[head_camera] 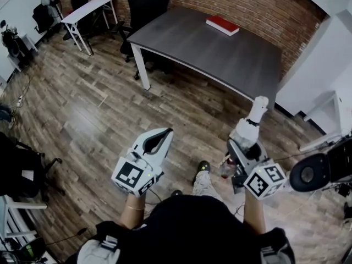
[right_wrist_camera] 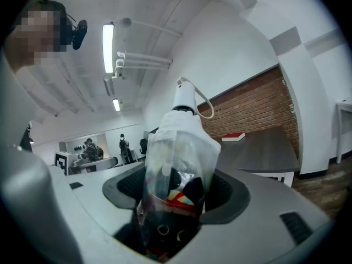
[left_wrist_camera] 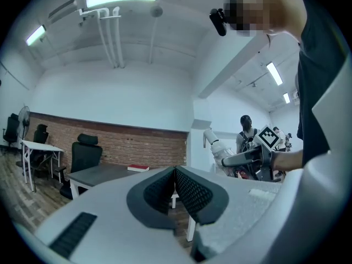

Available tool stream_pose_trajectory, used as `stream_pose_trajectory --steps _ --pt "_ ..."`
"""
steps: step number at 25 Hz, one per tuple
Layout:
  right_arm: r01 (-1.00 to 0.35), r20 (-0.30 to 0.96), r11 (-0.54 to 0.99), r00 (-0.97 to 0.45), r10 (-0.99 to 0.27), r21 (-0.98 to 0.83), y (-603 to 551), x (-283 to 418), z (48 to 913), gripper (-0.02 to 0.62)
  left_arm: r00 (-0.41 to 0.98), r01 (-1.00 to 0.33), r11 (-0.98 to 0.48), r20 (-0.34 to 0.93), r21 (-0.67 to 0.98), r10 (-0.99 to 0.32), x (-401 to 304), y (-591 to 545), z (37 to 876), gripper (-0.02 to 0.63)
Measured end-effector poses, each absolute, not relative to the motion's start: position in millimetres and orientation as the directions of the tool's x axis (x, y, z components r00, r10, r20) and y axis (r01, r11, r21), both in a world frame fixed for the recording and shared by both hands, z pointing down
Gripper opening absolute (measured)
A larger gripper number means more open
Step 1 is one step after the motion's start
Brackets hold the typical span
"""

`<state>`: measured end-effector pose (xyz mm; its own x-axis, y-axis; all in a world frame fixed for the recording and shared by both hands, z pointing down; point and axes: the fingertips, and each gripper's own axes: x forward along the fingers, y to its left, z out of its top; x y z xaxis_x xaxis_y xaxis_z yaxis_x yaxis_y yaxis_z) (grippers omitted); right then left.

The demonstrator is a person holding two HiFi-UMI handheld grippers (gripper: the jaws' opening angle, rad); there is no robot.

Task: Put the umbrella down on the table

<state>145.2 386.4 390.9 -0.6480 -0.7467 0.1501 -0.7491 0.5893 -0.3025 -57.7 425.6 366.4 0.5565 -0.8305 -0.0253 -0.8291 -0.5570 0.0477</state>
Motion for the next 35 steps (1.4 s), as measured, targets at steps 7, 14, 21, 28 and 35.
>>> stream_pose_trajectory --steps 7,14,21,28,35 --pt "-0.711 0.125 0.636 -0.690 -0.713 -0.300 306.0 156.7 392.3 0.288 0.483 -0.875 -0.483 -0.023 -0.012 -0.875 -53.4 361.6 363.5 0.003" --pt "-0.666 0.107 0.670 -0.730 -0.675 -0.328 225.9 177.0 393.9 0.288 0.412 -0.911 -0.413 0.033 -0.017 -0.911 -32.0 298.7 361.7 0.003" --pt "-0.632 0.095 0.692 -0.759 -0.644 -0.350 167.1 193.2 398.5 0.288 0.382 -0.922 -0.384 0.048 -0.039 -0.923 -8.3 245.3 359.5 0.003" --pt "-0.613 0.094 0.708 -0.776 -0.624 -0.351 120.3 209.0 398.3 0.288 0.354 -0.933 -0.355 0.041 -0.051 -0.935 8.7 203.0 355.7 0.003" --pt "-0.612 0.108 0.703 -0.777 -0.620 -0.362 92.4 222.6 405.9 0.288 0.354 -0.933 -0.355 0.037 -0.062 -0.935 22.0 173.0 358.5 0.003"
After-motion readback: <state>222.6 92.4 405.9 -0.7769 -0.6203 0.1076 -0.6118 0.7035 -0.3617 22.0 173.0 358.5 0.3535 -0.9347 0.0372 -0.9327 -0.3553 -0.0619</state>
